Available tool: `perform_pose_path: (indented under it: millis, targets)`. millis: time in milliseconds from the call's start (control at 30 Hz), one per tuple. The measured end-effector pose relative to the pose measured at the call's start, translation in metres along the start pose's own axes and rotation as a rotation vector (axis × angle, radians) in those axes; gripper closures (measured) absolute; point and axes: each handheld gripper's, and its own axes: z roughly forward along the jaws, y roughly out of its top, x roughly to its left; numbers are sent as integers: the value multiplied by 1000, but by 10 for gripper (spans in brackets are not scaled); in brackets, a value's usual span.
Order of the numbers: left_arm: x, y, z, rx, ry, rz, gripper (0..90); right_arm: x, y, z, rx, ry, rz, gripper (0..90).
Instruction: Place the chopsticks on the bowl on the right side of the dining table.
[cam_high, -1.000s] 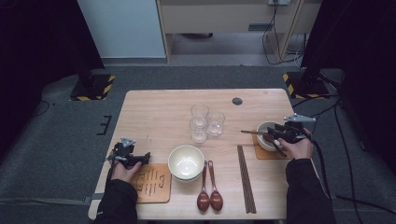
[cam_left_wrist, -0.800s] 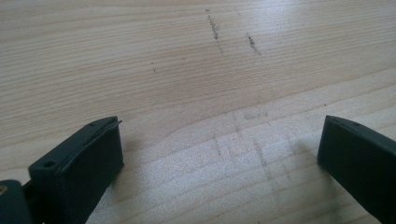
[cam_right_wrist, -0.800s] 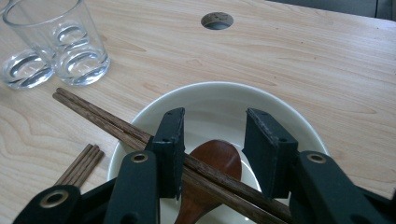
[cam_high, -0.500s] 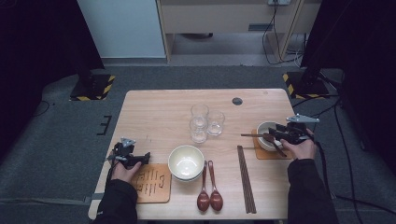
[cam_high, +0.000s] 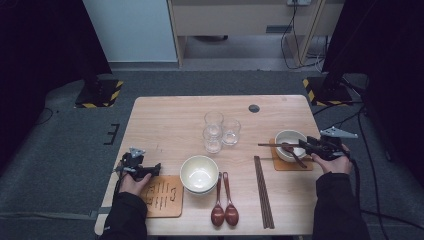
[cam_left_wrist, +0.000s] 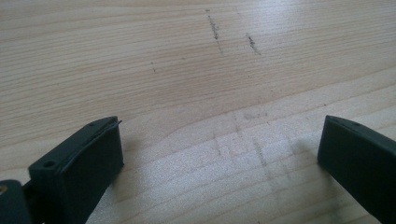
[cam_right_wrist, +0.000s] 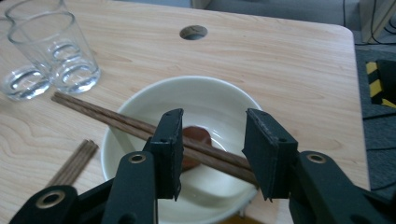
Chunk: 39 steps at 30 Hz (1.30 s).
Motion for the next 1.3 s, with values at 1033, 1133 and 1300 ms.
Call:
perform_pose_path:
  millis: [1033,1133,1300]
  targets:
    - [0,0,0,0,0,0,0,-17,-18,-8,38,-75,53,571]
    - [0,0,0,0,0,0,0,-13,-15,-10,22,-63,46,567]
    - [0,0,0,0,0,0,0,-1,-9,-6,-8,-14,36,550]
